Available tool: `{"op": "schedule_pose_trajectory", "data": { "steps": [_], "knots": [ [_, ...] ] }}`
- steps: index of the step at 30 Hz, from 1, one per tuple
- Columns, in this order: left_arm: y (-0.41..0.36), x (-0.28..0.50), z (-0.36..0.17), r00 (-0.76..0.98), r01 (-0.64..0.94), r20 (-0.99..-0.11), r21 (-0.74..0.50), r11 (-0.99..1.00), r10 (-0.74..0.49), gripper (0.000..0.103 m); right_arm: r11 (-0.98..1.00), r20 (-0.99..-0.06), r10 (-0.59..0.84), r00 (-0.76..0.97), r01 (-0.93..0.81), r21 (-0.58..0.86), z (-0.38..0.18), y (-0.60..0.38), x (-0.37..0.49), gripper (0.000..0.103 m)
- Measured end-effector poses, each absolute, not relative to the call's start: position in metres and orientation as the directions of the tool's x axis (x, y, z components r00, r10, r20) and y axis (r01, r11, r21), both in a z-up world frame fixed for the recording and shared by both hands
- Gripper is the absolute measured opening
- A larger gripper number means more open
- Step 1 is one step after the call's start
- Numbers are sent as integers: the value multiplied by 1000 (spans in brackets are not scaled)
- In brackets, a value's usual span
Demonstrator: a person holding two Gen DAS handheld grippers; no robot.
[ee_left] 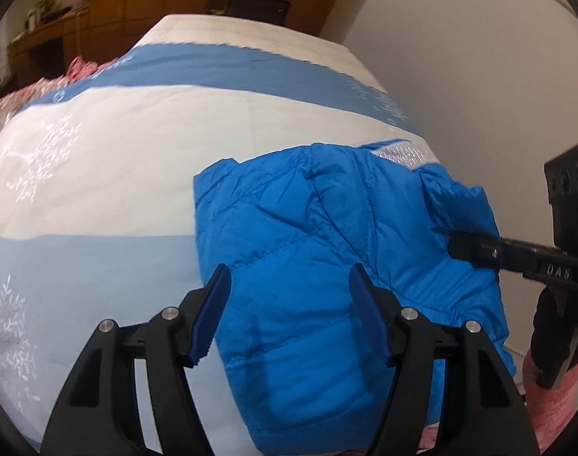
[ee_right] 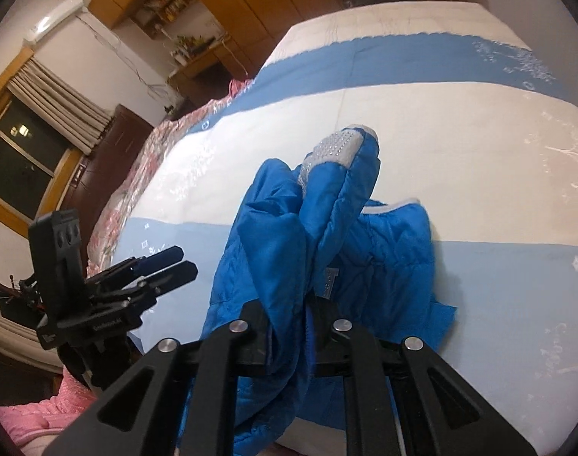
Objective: Fold large clothes
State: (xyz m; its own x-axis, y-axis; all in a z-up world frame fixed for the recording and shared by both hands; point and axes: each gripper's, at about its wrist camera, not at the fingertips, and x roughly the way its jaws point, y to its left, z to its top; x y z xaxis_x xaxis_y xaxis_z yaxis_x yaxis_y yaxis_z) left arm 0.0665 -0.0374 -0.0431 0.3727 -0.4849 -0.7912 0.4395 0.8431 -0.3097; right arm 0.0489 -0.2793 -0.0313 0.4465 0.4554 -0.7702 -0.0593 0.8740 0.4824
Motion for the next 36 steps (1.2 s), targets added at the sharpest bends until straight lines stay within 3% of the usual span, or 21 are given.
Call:
{"op": "schedule_pose_trajectory", "data": {
  "steps": [5, 11, 20, 25, 27, 30, 33, 36],
  "knots": [
    [-62, 59, -64, 339, 470, -817, -282, 836, -466, 64, 862, -779, 449, 439, 16, 506, -54, -306, 37, 12],
    [-75, 61, -112, 265, 473, -863, -272, 838, -429, 66, 840, -817, 442, 372, 149, 522, -125, -337, 28, 14],
    [-87, 59, -146, 297, 495, -874, -204, 845, -385, 68, 799, -799, 475, 369, 199, 567, -197, -339, 29, 21],
    [-85, 60, -140, 279, 489, -882, -209, 847, -379, 67, 825, -818, 447, 361, 188, 534, -185, -338, 33, 24],
    [-79, 58, -125, 284, 478, -885, -203, 854, -369, 63, 857, -841, 391, 373, 187, 481, -162, -338, 29, 31],
    [-65, 44, -99, 319, 480, -864, -206, 853, -388, 63, 920, -849, 284, 446, 123, 372, -113, -326, 15, 31],
    [-60, 31, -86, 320, 476, -854, -230, 849, -411, 62, 893, -790, 407, 459, -18, 450, -84, -301, 11, 31],
    [-62, 19, -91, 305, 472, -859, -238, 849, -410, 61, 879, -792, 469, 391, -125, 459, -86, -264, 13, 27]
  ]
}}
